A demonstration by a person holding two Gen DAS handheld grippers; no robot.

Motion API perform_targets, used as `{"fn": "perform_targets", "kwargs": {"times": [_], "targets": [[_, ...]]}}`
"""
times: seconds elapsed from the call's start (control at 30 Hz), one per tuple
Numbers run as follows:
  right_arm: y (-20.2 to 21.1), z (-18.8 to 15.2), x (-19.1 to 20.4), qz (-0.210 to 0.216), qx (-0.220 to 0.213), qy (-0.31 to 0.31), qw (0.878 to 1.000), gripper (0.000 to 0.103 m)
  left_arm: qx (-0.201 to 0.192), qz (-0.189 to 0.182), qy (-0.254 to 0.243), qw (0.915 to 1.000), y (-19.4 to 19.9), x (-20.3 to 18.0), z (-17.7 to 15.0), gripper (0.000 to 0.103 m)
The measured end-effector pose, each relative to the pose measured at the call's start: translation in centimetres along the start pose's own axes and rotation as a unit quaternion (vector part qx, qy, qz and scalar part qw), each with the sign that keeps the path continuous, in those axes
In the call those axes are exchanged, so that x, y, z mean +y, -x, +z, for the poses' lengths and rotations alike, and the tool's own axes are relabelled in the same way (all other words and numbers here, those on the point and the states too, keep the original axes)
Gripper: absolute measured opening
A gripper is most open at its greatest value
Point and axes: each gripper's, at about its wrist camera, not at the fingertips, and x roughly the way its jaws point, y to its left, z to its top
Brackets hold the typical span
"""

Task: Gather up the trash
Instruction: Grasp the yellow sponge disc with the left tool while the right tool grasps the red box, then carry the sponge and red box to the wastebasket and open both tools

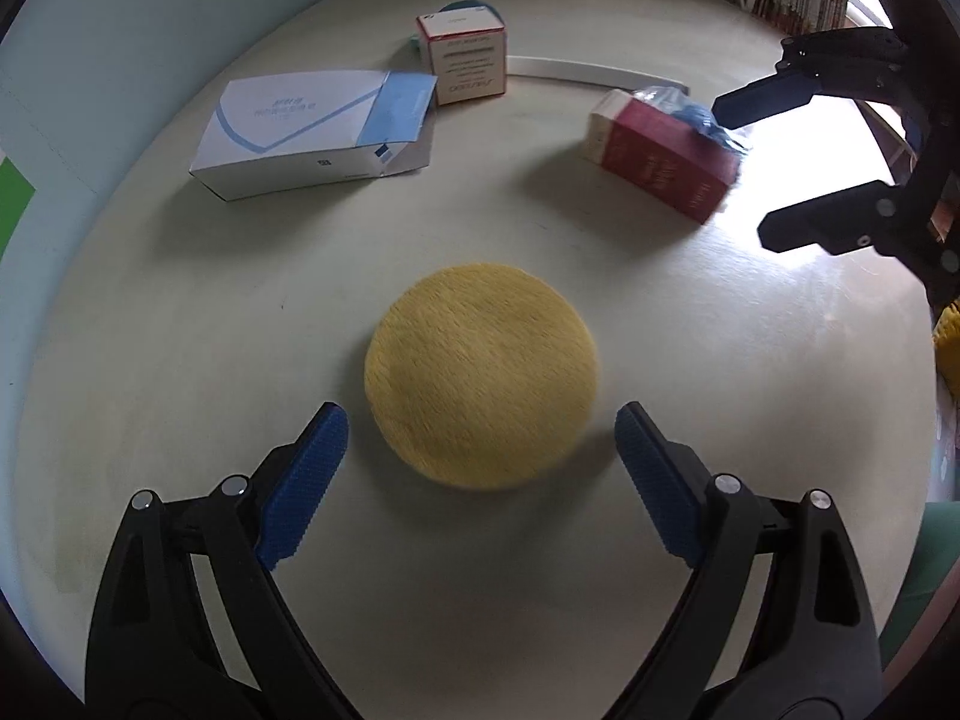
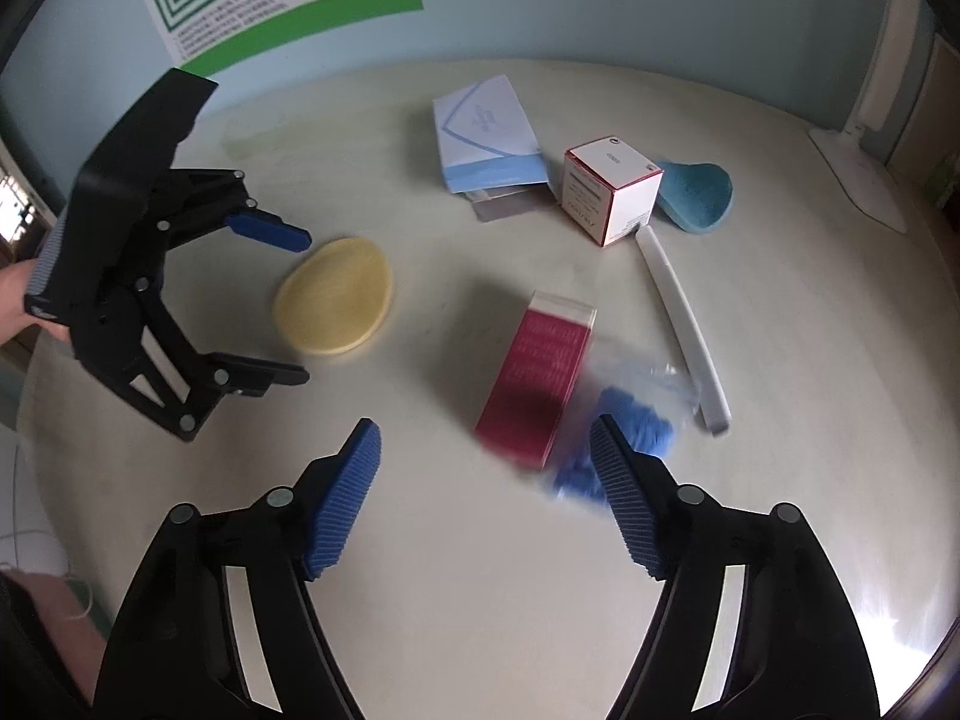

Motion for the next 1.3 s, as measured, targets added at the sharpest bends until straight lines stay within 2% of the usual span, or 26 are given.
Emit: {"fn": "perform_targets", "kwargs": {"times": [0.17,0.23,0.3,0.37,0.47,0.5,0.63,0.87,1.0,1.1,1.3], "targets": [[-1.7,0.4,0.0,-0.010,0.007,-0.003,1.000,0.058,-0.008,-0.012,0.010,0.9998,-0.3,1.0,0.3,0.089],[-1.9,0.3,0.1,-0.015,0.004,-0.002,1.000,0.051,-0.015,-0.015,0.005,0.9998,-0.2,1.0,0.2,0.085],[-2.0,0.3,0.3,-0.015,0.002,-0.001,1.000,0.034,-0.021,-0.018,0.002,0.9996,0.1,1.0,-0.1,0.075],[-1.8,0.2,0.5,-0.011,-0.002,0.000,1.000,0.029,-0.019,-0.027,-0.001,0.9995,0.3,0.8,-0.4,0.075],[-0.9,0.2,0.9,-0.002,-0.013,0.002,1.000,0.029,-0.021,-0.020,-0.016,0.9995,0.6,-0.1,-1.1,0.075],[-0.5,0.3,1.0,-0.001,-0.016,0.003,1.000,0.029,-0.020,-0.020,-0.016,0.9995,0.5,-0.5,-0.4,0.075],[1.3,0.1,1.0,0.011,-0.031,-0.001,0.999,0.029,-0.026,-0.017,-0.004,0.9995,1.8,-0.9,-1.2,0.075],[4.5,-1.6,0.2,0.017,-0.049,-0.031,0.998,0.029,-0.037,-0.010,-0.015,0.9992,3.9,-2.1,-1.1,0.075],[5.8,-4.0,0.0,0.024,-0.045,-0.047,0.998,0.029,-0.043,-0.020,-0.027,0.9985,4.8,-3.3,-0.6,0.075],[7.0,-6.2,0.5,0.021,-0.041,-0.055,0.997,0.029,-0.051,-0.044,-0.033,0.9972,5.3,-5.4,-0.4,0.075],[10.0,-11.9,0.7,-0.005,-0.047,-0.105,0.993,0.029,-0.049,-0.069,-0.105,0.9908,4.5,-11.4,0.5,0.075]]}}
